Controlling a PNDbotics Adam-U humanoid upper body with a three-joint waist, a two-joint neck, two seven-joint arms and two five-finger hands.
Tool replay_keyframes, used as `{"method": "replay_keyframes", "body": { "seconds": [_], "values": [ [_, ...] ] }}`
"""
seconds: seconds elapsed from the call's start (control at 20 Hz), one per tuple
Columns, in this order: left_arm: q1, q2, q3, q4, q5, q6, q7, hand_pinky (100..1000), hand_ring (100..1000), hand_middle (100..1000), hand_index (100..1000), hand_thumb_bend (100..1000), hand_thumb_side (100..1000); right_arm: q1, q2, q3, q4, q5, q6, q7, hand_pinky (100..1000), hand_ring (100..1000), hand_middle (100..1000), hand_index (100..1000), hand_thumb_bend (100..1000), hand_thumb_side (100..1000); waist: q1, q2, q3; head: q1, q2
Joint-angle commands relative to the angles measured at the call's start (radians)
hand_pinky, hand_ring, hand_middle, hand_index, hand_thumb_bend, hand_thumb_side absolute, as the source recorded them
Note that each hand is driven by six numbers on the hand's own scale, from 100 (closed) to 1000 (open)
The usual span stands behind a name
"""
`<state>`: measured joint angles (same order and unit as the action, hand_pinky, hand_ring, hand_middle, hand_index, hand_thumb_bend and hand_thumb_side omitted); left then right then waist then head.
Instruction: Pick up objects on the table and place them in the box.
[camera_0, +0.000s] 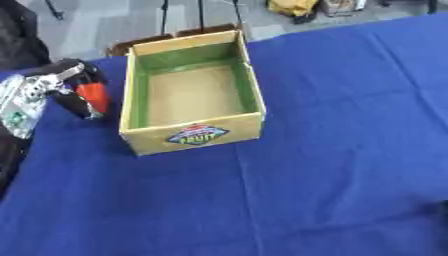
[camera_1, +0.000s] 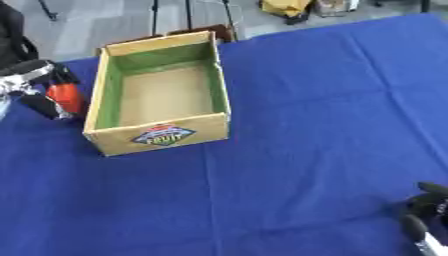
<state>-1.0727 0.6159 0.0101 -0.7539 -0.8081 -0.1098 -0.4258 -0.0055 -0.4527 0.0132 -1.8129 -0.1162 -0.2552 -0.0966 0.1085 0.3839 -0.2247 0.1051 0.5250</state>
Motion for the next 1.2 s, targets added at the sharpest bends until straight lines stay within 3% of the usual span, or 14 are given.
{"method": "replay_keyframes", "body": {
  "seconds": [0.05,0.6,1.0,1.2],
  "values": [
    [-0.015,0.024,0.005,-0.013,-0.007,0.005,-0.018,625,645,606,729,716,100,0.004,-0.010,-0.001,0.002,0.003,0.003,0.004,783,550,588,798,601,460,-0.003,-0.018,0.003,0.000,-0.012],
    [-0.011,0.030,0.005,-0.014,-0.030,0.032,-0.085,512,549,522,650,653,100,0.006,-0.010,-0.003,0.003,0.000,0.001,0.009,784,551,588,799,597,460,-0.006,-0.025,0.007,-0.002,-0.013],
    [-0.007,0.030,0.006,-0.019,-0.050,0.052,-0.100,281,362,336,480,579,100,0.008,-0.009,-0.004,0.005,-0.001,0.001,0.011,785,553,588,800,594,460,-0.010,-0.030,0.010,-0.004,-0.011],
    [-0.006,0.034,0.009,-0.027,-0.040,0.060,-0.076,231,325,297,447,573,100,0.011,-0.007,-0.005,0.005,-0.003,0.000,0.011,785,553,588,800,592,459,-0.016,-0.036,0.015,-0.006,-0.009]
  ]
}}
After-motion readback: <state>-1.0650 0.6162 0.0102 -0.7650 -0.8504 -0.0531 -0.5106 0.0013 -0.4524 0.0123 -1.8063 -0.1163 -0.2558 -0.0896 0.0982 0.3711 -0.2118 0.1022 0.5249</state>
